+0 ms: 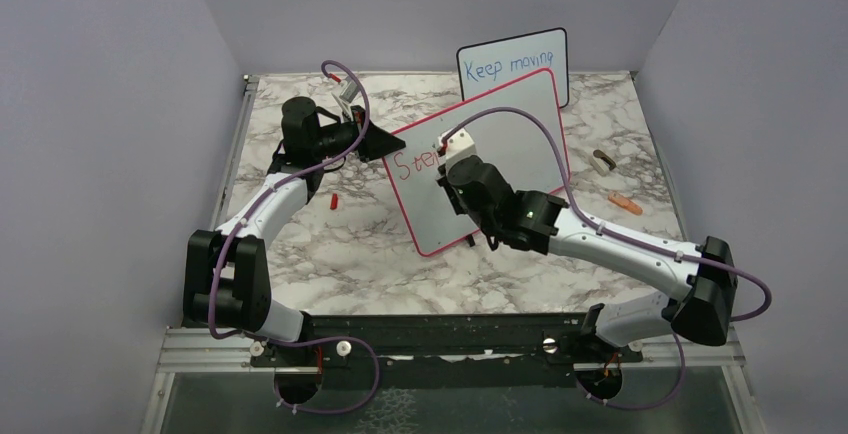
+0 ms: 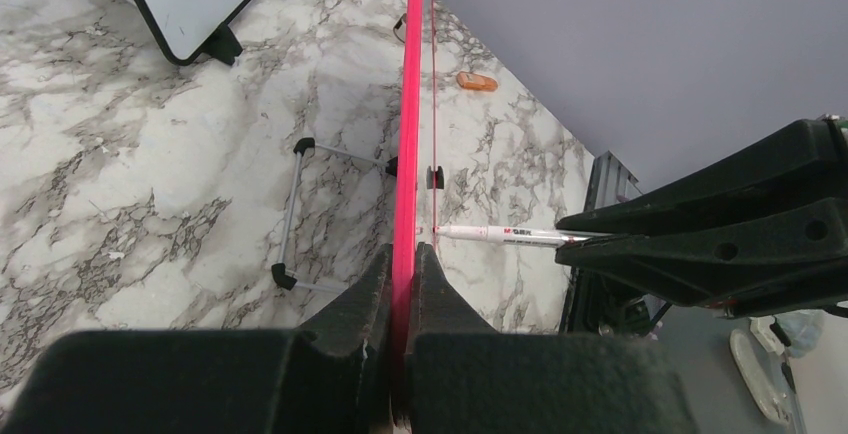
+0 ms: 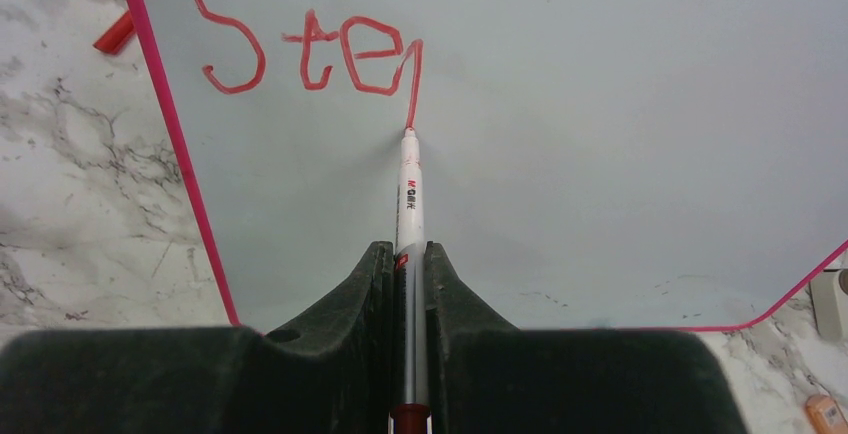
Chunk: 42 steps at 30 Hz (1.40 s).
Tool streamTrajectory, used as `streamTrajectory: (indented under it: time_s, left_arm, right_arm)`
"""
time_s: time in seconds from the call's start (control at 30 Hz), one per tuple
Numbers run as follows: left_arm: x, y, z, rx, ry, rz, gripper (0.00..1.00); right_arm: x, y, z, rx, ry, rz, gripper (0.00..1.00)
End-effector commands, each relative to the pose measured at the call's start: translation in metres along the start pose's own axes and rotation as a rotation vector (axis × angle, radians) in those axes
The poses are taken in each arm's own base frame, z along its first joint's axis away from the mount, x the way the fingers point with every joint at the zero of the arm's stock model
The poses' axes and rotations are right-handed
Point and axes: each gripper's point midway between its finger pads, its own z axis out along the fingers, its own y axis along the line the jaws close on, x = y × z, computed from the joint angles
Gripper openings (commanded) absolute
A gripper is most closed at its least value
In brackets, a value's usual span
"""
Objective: Write a sentence on the whiteboard
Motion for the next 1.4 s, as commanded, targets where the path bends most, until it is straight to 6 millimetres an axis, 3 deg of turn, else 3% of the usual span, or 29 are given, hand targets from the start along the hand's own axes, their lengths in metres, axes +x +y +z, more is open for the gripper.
streamTrajectory:
  time_s: [0.0,0.13,0.37,0.83,1.37]
  left_arm:
    - [0.028,-0.002,0.005,0.026,0.076,-0.048,0.0]
    - [0.027,-0.003,0.004,0.026,0.075,-0.046,0.0]
    - [0.027,-0.003,0.004,0.029,0.077,-0.044,0.0]
    - [0.028,-0.003,0.004,0.031,0.081,-0.043,0.0]
    - [0.028,-0.002,0.005,0.028,0.082,-0.044,0.0]
  right_arm:
    - [-0.034,-0.009,-0.009,0.014,-0.13,0.061,0.01]
    - [-0.049,-0.013,-0.009,0.032,-0.186,0.069,0.0]
    - [-0.053,-0.01,0.002,0.035,-0.189,0.05,0.0]
    - [-0.048,-0.013,0.016,0.045,-0.171,0.046,0.01]
    - [-0.028,-0.028,0.012,0.092,-0.109,0.058,0.01]
